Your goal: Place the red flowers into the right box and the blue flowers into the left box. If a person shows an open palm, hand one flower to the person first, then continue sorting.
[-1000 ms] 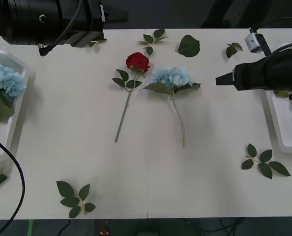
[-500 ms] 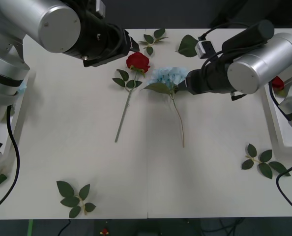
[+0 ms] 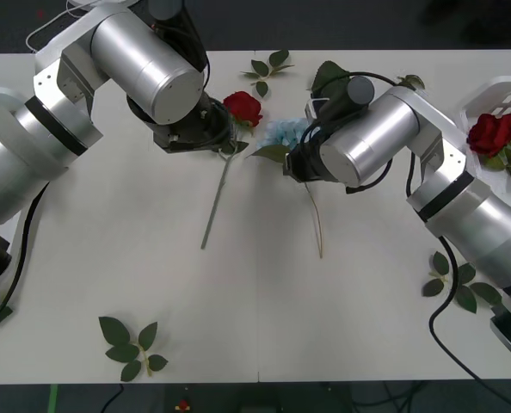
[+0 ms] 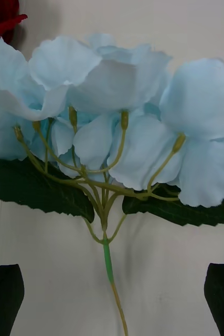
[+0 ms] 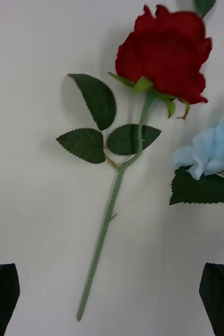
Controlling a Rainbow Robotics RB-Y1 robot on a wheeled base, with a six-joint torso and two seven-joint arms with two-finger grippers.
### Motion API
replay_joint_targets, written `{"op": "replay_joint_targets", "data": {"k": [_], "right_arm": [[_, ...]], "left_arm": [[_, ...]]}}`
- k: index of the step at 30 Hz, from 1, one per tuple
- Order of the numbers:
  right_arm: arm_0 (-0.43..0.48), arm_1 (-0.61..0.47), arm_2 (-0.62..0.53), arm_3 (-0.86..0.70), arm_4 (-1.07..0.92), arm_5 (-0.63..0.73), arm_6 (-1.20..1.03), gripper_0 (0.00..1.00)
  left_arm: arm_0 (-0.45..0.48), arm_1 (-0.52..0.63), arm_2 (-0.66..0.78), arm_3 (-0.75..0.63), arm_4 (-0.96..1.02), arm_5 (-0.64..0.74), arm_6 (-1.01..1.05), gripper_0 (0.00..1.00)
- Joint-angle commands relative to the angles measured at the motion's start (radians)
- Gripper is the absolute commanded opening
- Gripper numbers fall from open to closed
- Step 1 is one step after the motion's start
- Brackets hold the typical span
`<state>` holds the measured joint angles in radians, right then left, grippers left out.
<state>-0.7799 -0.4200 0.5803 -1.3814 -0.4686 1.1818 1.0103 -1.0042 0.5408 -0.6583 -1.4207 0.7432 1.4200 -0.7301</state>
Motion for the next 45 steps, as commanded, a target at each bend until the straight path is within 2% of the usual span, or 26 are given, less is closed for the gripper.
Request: {"op": "replay_joint_targets", "data": {"k": [1,7,14,17,18,24,38,39,40,42,45], "right_arm": [[-0.078,0.061,0.049,0.107,0.027,-0.091,-0.030,1.00],[-0.099,0.106,0.075,0.229,0.058,-0.175,-0.032,1.00],[-0.105,0.115,0.102,0.262,0.070,-0.214,-0.041,1.00],[-0.105,0.113,0.116,0.262,0.071,-0.223,-0.045,0.12],[-0.105,0.115,0.121,0.262,0.070,-0.228,-0.052,0.00],[-0.104,0.113,0.124,0.262,0.070,-0.240,-0.062,0.00],[-0.104,0.112,0.124,0.262,0.071,-0.257,-0.064,0.00],[-0.104,0.110,0.124,0.262,0.071,-0.260,-0.064,0.00],[-0.104,0.109,0.124,0.262,0.071,-0.263,-0.064,0.00],[-0.104,0.104,0.122,0.262,0.071,-0.272,-0.064,0.00],[-0.104,0.090,0.124,0.255,0.065,-0.283,-0.064,0.00]], "left_arm": [[-0.080,0.031,-0.083,0.068,0.051,-0.013,0.032,1.00],[-0.125,0.013,-0.213,0.178,0.111,-0.092,0.035,1.00],[-0.148,-0.039,-0.287,0.307,0.107,-0.233,0.028,1.00],[-0.148,-0.071,-0.311,0.375,0.085,-0.342,0.017,1.00],[-0.148,-0.082,-0.317,0.393,0.074,-0.368,0.014,1.00],[-0.148,-0.122,-0.380,0.468,0.067,-0.489,-0.002,1.00],[-0.143,-0.122,-0.526,0.447,0.068,-0.497,-0.008,1.00],[-0.140,-0.122,-0.526,0.450,0.064,-0.497,-0.009,0.84],[-0.139,-0.122,-0.527,0.448,0.058,-0.497,-0.012,0.61],[-0.137,-0.122,-0.526,0.450,0.044,-0.492,-0.015,0.00],[-0.136,-0.122,-0.527,0.450,0.028,-0.489,-0.018,0.00]]}}
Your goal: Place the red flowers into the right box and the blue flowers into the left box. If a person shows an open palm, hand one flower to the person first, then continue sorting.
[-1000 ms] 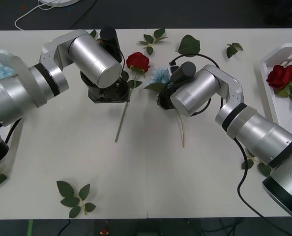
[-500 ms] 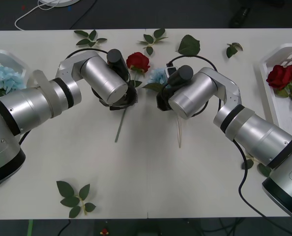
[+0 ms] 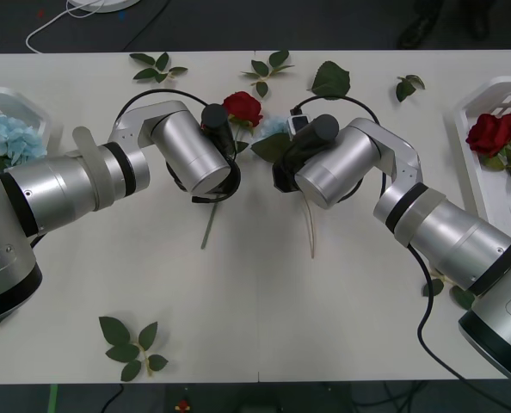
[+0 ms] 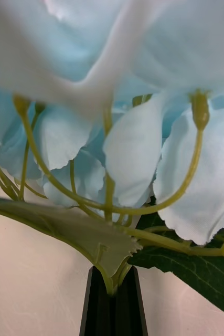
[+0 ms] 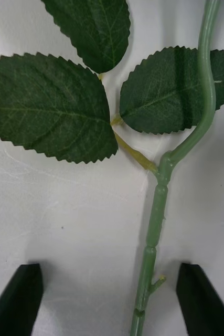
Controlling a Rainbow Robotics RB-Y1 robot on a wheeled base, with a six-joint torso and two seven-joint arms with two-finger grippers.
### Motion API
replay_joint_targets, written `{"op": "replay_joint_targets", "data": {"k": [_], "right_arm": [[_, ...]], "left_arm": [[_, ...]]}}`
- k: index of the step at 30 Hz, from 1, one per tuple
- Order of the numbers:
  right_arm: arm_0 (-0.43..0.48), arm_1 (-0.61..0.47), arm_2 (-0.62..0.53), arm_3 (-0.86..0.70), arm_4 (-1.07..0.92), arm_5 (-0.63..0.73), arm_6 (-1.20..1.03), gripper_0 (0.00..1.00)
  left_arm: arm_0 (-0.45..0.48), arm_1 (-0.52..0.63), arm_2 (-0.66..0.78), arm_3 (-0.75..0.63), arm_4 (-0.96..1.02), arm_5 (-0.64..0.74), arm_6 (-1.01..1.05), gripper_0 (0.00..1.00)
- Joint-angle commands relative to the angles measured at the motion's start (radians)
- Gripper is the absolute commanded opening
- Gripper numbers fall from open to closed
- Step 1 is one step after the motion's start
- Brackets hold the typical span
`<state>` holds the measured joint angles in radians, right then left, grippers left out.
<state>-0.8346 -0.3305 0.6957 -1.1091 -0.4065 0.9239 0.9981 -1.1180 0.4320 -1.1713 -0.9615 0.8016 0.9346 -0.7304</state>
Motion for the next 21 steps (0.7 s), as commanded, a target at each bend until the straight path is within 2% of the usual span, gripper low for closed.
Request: {"op": "replay_joint_targets", "data": {"k": [1,11,21], "right_arm": [[-0.049,-0.004,0.007,-0.020,0.002,-0.027,-0.052,0.00],[-0.040,-0.131,-0.030,-0.166,-0.121,-0.023,-0.042,0.00],[0.083,-0.321,-0.177,-0.454,-0.268,-0.022,0.004,0.00]], "left_arm": [[-0.022,-0.013,-0.014,-0.011,-0.032,-0.003,-0.018,0.00],[-0.023,-0.013,-0.014,-0.017,-0.030,-0.003,-0.020,0.00],[-0.026,-0.010,-0.011,-0.017,-0.048,-0.003,-0.015,0.00]]}}
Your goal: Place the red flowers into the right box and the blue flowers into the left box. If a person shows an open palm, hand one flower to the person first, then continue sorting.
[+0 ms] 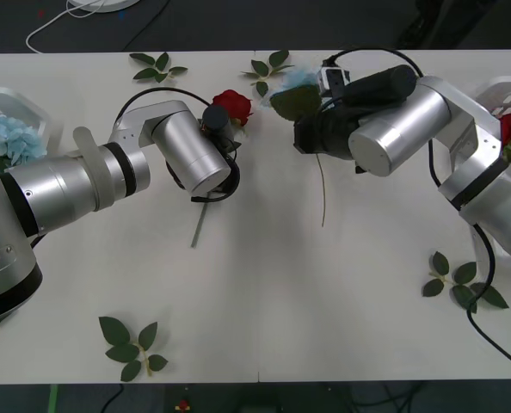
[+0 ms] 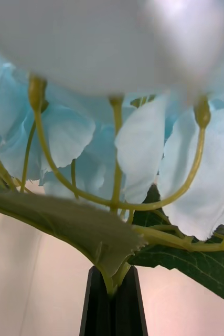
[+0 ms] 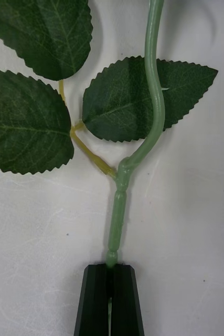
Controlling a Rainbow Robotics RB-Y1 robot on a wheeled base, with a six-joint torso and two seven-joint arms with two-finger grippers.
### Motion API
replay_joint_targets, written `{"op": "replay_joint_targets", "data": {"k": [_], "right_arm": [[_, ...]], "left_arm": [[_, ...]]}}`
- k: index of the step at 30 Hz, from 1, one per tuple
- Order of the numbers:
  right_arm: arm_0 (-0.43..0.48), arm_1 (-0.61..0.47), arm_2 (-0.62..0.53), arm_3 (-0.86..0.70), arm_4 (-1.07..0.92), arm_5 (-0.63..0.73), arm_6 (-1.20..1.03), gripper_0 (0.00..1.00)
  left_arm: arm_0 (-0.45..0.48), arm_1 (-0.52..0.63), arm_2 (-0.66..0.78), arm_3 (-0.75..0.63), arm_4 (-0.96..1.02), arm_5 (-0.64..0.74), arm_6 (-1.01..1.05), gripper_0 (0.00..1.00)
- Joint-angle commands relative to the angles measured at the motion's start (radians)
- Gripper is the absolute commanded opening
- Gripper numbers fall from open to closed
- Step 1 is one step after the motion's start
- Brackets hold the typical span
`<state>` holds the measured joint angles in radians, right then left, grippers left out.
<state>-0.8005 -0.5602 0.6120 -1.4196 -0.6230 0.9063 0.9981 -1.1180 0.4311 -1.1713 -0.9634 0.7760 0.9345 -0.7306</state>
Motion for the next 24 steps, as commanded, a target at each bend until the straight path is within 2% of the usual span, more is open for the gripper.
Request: {"op": "replay_joint_targets", "data": {"k": [1,5,11,19,24], "right_arm": [[0.066,-0.107,-0.112,-0.173,-0.067,-0.004,0.010,0.00],[0.133,-0.156,-0.198,-0.282,-0.155,-0.006,0.102,0.00],[0.227,-0.202,-0.287,-0.375,-0.244,-0.006,0.228,0.00],[0.302,-0.231,-0.288,-0.377,-0.115,-0.007,0.221,0.00],[0.343,-0.230,-0.279,-0.325,-0.047,-0.009,0.221,0.00]], "left_arm": [[-0.029,-0.008,-0.010,-0.015,-0.024,-0.003,-0.015,0.00],[-0.051,0.000,0.055,-0.020,-0.037,0.038,-0.021,0.00],[-0.071,0.011,0.300,-0.089,-0.135,0.216,-0.033,0.00],[-0.071,0.032,0.572,-0.209,-0.198,0.386,-0.061,0.00],[-0.071,0.046,0.717,-0.302,-0.198,0.440,-0.076,0.00]]}}
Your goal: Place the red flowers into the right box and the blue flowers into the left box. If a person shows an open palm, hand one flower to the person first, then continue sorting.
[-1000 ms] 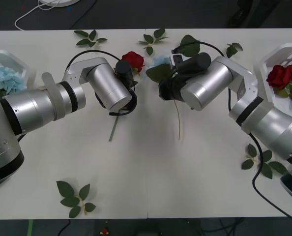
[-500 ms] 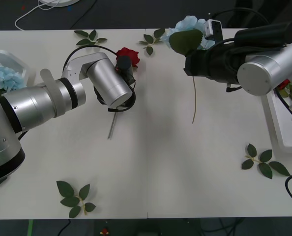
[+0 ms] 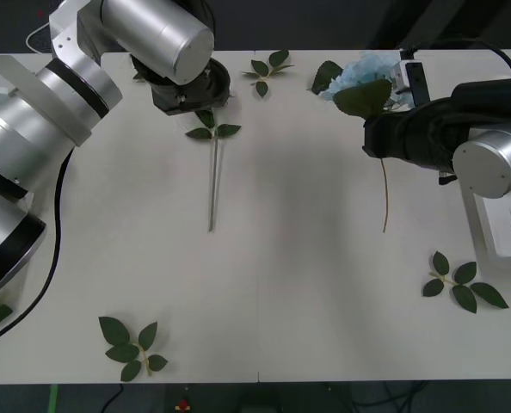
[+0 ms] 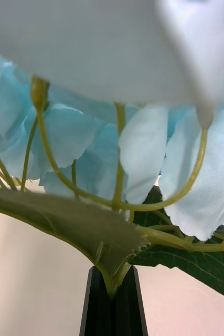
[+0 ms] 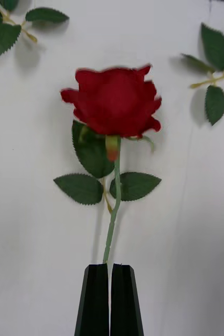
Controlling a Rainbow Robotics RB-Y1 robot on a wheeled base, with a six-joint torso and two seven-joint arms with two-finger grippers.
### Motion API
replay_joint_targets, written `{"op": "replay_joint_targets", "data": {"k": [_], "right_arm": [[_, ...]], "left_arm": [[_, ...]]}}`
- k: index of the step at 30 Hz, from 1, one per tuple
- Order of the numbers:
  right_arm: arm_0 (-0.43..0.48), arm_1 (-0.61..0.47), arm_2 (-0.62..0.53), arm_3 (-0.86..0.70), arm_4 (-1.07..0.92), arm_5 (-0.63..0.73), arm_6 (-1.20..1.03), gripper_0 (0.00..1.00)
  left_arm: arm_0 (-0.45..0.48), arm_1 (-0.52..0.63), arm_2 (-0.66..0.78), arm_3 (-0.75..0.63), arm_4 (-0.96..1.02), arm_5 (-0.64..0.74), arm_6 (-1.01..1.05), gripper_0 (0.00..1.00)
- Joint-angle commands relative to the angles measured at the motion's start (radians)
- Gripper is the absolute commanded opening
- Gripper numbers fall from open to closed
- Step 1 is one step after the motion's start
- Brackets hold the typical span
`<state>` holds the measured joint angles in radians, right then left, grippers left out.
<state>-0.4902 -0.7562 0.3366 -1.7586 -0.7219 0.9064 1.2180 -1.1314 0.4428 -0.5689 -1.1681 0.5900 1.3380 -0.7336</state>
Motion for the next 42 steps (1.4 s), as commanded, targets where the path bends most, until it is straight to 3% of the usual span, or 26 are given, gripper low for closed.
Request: {"op": "replay_joint_targets", "data": {"k": [1,17,25,28,36,42], "right_arm": [[0.036,-0.034,0.001,0.022,0.059,-0.008,0.002,0.00],[0.039,-0.006,0.053,0.085,0.130,-0.061,-0.028,0.00],[0.039,-0.017,0.038,0.048,0.033,-0.087,-0.003,0.00],[0.039,-0.026,0.005,-0.013,-0.060,-0.049,0.006,0.00],[0.039,-0.026,-0.172,-0.256,-0.295,0.220,0.026,0.00],[0.039,-0.025,-0.274,-0.369,-0.458,0.246,0.146,0.00]], "left_arm": [[-0.057,0.036,0.133,-0.110,-0.010,0.041,-0.078,0.00],[-0.056,0.043,0.161,-0.124,0.004,0.081,-0.096,0.00],[-0.054,0.045,0.162,-0.125,0.011,0.104,-0.095,0.00],[-0.054,0.045,0.162,-0.124,0.011,0.105,-0.093,0.00],[-0.054,0.045,0.162,-0.124,0.008,0.105,-0.095,0.00],[-0.054,0.050,0.162,-0.125,0.008,0.104,-0.095,0.00]]}}
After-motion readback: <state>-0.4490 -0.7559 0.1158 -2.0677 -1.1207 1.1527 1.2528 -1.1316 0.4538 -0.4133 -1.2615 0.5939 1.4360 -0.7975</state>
